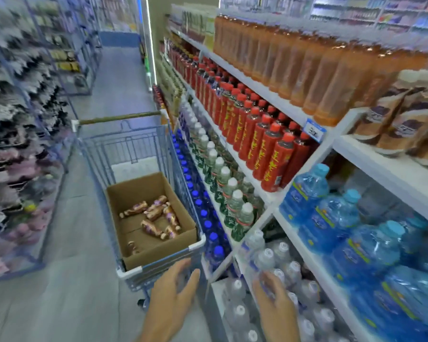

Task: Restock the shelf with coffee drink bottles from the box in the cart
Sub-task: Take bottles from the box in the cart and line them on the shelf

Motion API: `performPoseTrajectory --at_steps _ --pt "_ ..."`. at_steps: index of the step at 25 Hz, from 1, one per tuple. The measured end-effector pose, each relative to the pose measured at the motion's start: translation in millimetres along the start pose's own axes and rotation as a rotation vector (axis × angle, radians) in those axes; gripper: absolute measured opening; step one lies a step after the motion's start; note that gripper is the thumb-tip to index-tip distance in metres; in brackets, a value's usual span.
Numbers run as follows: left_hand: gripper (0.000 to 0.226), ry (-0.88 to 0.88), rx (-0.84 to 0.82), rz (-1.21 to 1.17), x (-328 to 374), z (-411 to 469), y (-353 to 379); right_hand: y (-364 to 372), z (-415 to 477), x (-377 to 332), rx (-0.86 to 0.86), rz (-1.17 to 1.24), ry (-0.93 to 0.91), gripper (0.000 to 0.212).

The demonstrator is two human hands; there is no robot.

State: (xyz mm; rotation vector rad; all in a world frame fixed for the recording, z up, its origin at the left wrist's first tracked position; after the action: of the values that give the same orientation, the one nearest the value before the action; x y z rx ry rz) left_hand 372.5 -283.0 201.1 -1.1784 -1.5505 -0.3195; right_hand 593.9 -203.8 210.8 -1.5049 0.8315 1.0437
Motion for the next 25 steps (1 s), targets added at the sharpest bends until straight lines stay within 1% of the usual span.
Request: performPoseTrajectory --at_steps 2,3,5,6,7,8,10,12,15,19,21,23,25 --pt "0.035 -0.101 0.046 -0.039 -25.2 18.8 -28.8 44.1 7.7 17.6 -0.021 -0.03 0.057 0.017" --pt "0.033 -0.147 0.059 -0.053 -37.9 29.5 -40.9 65.2 12.7 27.8 -0.046 -0.053 0.08 0.023" --pt "0.027 -0.221 0.068 -0.052 -60.0 54.1 -63.3 110.0 24.4 45.1 -0.202 -0.102 0.144 0.05" --pt "0.025 -0.243 0.067 -0.048 -69.7 64.2 -72.3 126.7 28.3 42.2 -0.22 -0.092 0.175 0.047" --pt "0.025 -0.259 0.067 -0.046 -78.4 73.4 -81.3 140.9 33.4 31.7 -0.192 -0.084 0.176 0.032" --pt "0.028 -0.272 0.072 -0.043 -83.5 81.3 -90.4 151.4 39.3 21.5 -0.15 -0.087 0.157 0.023" --pt "0.038 -0.312 0.083 -0.026 -91.1 98.3 -106.8 175.2 53.6 6.5 -0.172 -0.082 0.158 0.016" --pt "0.033 -0.339 0.088 -0.024 -93.0 117.6 -118.8 196.2 72.9 0.8 -0.227 -0.049 0.177 0.019" --pt "0.026 -0.371 0.094 -0.044 -88.8 151.5 -128.3 223.5 103.1 -1.6 -0.308 -0.072 0.208 0.033" --pt "0.02 -0.446 0.09 -0.065 -90.2 204.2 -126.2 254.1 150.3 -6.8 -0.393 -0.093 0.179 0.029" --pt "0.016 -0.485 0.083 -0.093 -83.7 231.0 -120.0 264.1 177.1 -8.1 -0.438 -0.089 0.187 0.031" --pt "0.011 -0.595 0.089 -0.208 -78.5 260.1 -109.2 272.8 206.4 -8.1 -0.493 -0.099 0.193 0.033" --pt "0.013 -0.754 0.114 -0.398 -79.3 296.2 -93.4 281.5 233.3 -3.9 -0.537 -0.116 0.188 0.031"
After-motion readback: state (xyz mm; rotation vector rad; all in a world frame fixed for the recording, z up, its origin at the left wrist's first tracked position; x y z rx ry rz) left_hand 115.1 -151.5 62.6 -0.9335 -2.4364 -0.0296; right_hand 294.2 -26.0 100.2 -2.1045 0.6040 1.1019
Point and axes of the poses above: each hand's wrist, its own z-axis towards the middle knuckle, its own y-axis out of the palm, x = y × z, the point moved 4 cm from there along z, towards the middle knuckle, and after that the axes turned 14 degrees about -y, right-handed, at the moved point
